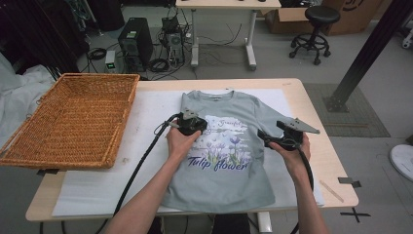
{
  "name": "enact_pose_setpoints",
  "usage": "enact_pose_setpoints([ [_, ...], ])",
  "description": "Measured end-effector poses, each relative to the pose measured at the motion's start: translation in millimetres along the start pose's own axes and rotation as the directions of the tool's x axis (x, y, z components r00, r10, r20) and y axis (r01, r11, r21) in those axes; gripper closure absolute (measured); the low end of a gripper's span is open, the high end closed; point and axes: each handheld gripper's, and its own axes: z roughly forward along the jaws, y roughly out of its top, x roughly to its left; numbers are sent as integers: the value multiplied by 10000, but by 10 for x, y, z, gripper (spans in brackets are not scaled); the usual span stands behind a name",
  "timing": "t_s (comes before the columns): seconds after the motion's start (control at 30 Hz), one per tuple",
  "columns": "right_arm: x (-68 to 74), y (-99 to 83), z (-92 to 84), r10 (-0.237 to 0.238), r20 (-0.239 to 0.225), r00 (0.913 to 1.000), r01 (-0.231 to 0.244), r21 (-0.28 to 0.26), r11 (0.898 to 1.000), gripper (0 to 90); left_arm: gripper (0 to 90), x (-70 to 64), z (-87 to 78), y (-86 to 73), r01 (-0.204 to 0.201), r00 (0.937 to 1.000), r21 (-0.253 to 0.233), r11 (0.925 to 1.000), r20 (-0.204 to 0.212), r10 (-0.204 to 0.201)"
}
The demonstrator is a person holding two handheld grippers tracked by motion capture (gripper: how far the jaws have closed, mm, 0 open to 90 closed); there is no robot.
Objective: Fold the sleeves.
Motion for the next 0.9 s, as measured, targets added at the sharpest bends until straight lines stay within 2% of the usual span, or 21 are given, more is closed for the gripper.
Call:
enact_pose_setpoints([
  [0.03, -7, -3, -4, 7, 17, 10000, -7, 12, 10000, 69, 690, 3, -9, 10, 66, 9999, 19, 10000, 125, -66],
  [0.1, -14, -2, -10, 56, 36, 10000, -56, 26, 10000, 69, 544, 30, -51, 44, 324, 9983, -169, 9993, 494, -315],
  [0.17, -17, 6, -15, 52, 64, 10000, -52, 15, 10000, 71, 510, 85, -156, 91, 420, 9955, -568, 9975, 878, -369],
  [0.2, -20, 12, -19, 31, 95, 10000, -30, -11, 10000, 73, 501, 125, -217, 113, 437, 9960, -904, 9949, 814, -364],
  [0.27, -29, 19, -32, 29, 209, 9998, -28, -44, 10000, 84, 478, 228, -351, 155, 717, 9963, -1441, 9870, 567, -641],
  [0.33, -48, 20, -47, 99, 425, 9990, -96, -70, 9999, 91, 482, 338, -448, 170, 814, 9959, -1766, 9809, -239, -870],
  [0.37, -59, 17, -51, 190, 505, 9985, -186, -77, 9998, 94, 505, 389, -445, 173, 988, 9924, -1877, 9772, -542, -1108],
  [0.4, -71, 12, -54, 280, 578, 9979, -277, -48, 9996, 95, 528, 425, -408, 169, 1281, 9883, -2010, 9712, -564, -1420],
  [0.43, -78, 7, -58, 360, 622, 9974, -360, -1, 9994, 95, 545, 439, -352, 165, 1381, 9839, -1910, 9718, -860, -1567],
  [0.47, -81, 2, -67, 415, 636, 9971, -417, 19, 9991, 95, 575, 448, -287, 173, 1093, 9812, -1587, 9813, -1407, -1320],
  [0.5, -78, 0, -80, 448, 653, 9969, -448, -14, 9990, 95, 576, 455, -226, 190, 1065, 9797, -1413, 9842, -1543, -1282],
  [0.53, -77, -1, -94, 446, 650, 9969, -443, -60, 9990, 96, 577, 444, -171, 209, 977, 9811, -1315, 9865, -1536, -1176],
  [0.57, -76, -2, -104, 449, 629, 9970, -445, -65, 9990, 96, 584, 414, -118, 230, 561, 9832, -977, 9936, -1678, -720],
  [0.6, -82, -2, -113, 444, 620, 9971, -444, -18, 9990, 96, 583, 378, -66, 243, 151, 9846, -669, 9976, -1729, -265],
  [0.67, -101, 4, -125, 441, 652, 9969, -443, 15, 9990, 95, 577, 309, 28, 241, -274, 9881, -236, 9993, -1523, 234],
  [0.8, -109, 35, -136, 467, 687, 9965, -463, -81, 9989, 95, 529, 214, 191, 171, -263, 9948, 154, 9995, -983, 277],
  [0.83, -104, 39, -135, 453, 698, 9965, -447, -103, 9989, 95, 506, 188, 203, 173, -555, 9934, 156, 9983, -1001, 568],
  [0.9, -99, 37, -130, 486, 779, 9958, -478, -118, 9988, 100, 482, 184, 180, 196, -764, 9951, 10, 9971, -622, 764],
])
